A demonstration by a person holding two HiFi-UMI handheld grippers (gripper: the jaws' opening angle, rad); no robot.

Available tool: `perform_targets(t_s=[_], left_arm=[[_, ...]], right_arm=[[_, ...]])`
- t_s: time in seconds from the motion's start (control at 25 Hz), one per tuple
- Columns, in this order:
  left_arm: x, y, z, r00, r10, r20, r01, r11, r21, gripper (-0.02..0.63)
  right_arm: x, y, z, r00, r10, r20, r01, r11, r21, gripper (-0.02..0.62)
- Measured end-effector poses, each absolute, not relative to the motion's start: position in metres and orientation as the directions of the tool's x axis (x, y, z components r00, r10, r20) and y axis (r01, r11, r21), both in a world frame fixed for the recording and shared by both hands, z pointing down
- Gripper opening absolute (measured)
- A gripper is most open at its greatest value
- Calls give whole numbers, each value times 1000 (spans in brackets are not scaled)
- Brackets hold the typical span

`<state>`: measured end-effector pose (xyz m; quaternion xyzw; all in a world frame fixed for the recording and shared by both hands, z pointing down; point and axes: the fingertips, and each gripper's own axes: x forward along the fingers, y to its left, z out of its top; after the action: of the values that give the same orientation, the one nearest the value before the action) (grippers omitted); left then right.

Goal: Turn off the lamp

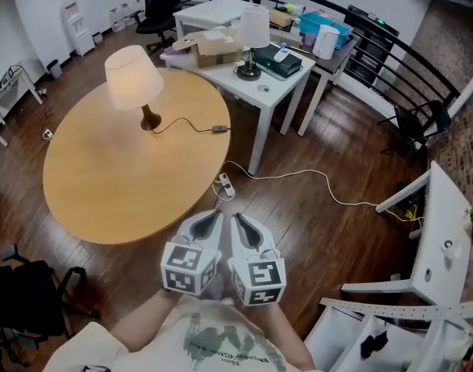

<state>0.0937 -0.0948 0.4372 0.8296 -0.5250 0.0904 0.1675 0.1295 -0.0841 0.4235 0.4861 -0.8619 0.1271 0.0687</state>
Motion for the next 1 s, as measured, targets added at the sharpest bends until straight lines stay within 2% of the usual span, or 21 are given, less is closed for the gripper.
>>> perform_targets(t_s=[0.4, 1.0], left_arm=[[91, -194, 451, 416, -849, 326, -904, -350, 245, 0], [57, -332, 475, 396, -854, 338, -901, -290, 323, 0]], right_arm=[[128, -186, 433, -544, -788, 288, -837, 533, -123, 18], [87, -325, 447, -579, -734, 355, -803, 589, -91, 18]])
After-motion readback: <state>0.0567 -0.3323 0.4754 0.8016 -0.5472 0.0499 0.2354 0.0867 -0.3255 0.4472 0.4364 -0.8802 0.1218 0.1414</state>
